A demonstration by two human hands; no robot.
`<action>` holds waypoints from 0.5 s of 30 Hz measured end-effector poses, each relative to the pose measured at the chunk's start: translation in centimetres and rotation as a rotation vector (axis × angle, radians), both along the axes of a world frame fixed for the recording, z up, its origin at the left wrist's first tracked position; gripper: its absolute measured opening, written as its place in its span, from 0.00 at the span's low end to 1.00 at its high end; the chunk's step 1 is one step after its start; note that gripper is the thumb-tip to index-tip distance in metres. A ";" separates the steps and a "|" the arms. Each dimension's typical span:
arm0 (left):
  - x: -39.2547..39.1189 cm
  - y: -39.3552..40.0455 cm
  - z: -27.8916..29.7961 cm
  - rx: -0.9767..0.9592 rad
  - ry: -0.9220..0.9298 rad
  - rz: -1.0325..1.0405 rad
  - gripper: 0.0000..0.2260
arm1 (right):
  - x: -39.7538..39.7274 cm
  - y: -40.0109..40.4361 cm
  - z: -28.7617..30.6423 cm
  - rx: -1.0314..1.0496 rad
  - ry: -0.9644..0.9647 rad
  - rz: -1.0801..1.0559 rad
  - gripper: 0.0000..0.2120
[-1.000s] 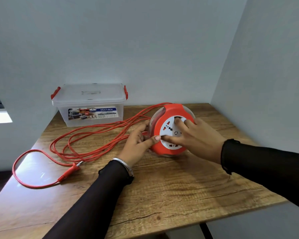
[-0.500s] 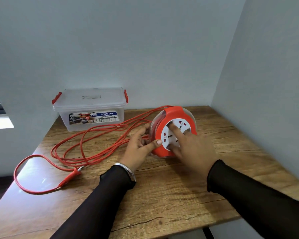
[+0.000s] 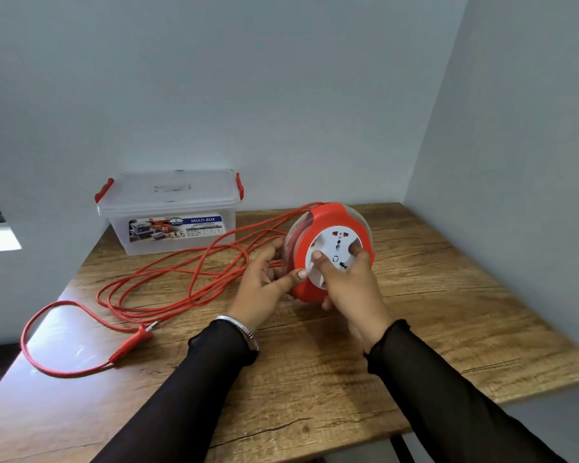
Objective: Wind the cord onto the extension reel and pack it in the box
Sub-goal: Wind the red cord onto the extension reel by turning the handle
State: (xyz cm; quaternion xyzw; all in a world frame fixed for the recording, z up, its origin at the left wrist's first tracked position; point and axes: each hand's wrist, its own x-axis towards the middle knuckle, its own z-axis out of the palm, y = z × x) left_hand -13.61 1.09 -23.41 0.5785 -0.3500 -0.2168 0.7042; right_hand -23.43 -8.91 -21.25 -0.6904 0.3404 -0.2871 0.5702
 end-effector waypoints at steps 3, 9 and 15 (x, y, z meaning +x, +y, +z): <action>-0.1 0.0 0.1 -0.011 0.019 0.000 0.26 | 0.3 0.0 1.1 0.281 -0.042 0.034 0.34; -0.3 0.0 0.4 -0.021 0.027 -0.004 0.24 | -0.6 -0.3 2.6 0.624 -0.094 0.163 0.12; -0.1 0.3 0.4 -0.048 -0.062 -0.024 0.20 | -3.6 -0.3 1.5 -0.298 0.115 0.074 0.22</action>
